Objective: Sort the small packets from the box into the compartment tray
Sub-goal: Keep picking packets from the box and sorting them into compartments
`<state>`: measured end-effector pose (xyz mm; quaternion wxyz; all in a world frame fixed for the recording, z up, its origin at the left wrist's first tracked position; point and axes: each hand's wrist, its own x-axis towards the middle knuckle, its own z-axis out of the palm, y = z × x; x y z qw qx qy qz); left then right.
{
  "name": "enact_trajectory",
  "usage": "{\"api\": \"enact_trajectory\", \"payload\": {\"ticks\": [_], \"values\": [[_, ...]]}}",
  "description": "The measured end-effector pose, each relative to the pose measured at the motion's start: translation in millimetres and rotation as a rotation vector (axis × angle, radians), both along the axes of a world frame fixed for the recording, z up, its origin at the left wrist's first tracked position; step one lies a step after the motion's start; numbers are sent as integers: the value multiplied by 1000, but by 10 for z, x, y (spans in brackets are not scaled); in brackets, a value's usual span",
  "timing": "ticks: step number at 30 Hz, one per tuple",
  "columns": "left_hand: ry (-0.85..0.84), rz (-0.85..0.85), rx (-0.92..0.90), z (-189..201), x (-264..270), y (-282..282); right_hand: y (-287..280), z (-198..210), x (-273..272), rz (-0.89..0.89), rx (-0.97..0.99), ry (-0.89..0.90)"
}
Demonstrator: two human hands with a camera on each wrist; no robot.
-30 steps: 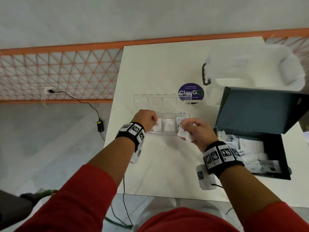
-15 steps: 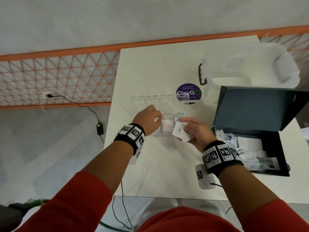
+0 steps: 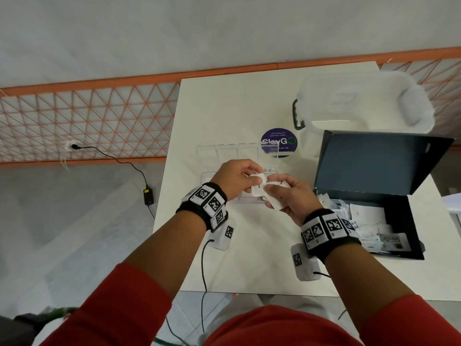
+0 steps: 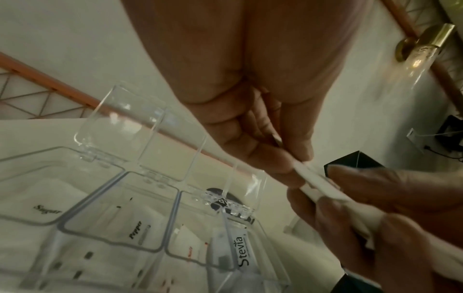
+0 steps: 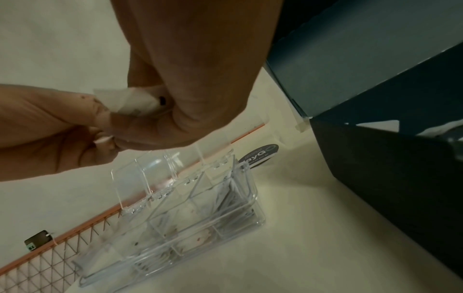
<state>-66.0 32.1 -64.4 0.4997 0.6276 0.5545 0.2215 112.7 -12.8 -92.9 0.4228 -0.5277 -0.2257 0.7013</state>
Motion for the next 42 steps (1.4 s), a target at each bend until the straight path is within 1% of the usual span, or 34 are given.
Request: {"api": "enact_trajectory", "payload": {"ticks": [5,11,13,16,20,25,27,30,34,36,39,42], "values": [[-82,68,19,-2,-13,-37,-33,-4,-80,41,1,-34],[-69,226,88,28,-208,79,-27,-7,-131,87,-8,-73],[-18,249,104,9,-331,132,-33,-9,-126,87,-14,-74],[133,231,107,-55,-492,188,-49,-17,-106,72,-15,-69],[325,162,91,-191,-580,230,-48,-24,-91,70,-21,-73],[523,66,97,-367,-511,242,-31,-43,-54,75,-31,-97],[607,-18,148,-432,-486,225,-33,-56,-29,69,-30,-106],[787,-216,266,-512,-474,191,-38,-76,10,41,-22,-87],[780,-250,350,-549,-506,179,-24,-91,34,31,-21,-86],[790,-324,332,-541,-501,187,-18,-85,37,36,-25,-71],[857,-446,289,-516,-471,191,-17,-74,42,27,-27,35],[912,-458,280,-533,-454,179,2,-77,28,5,-57,96]]}}
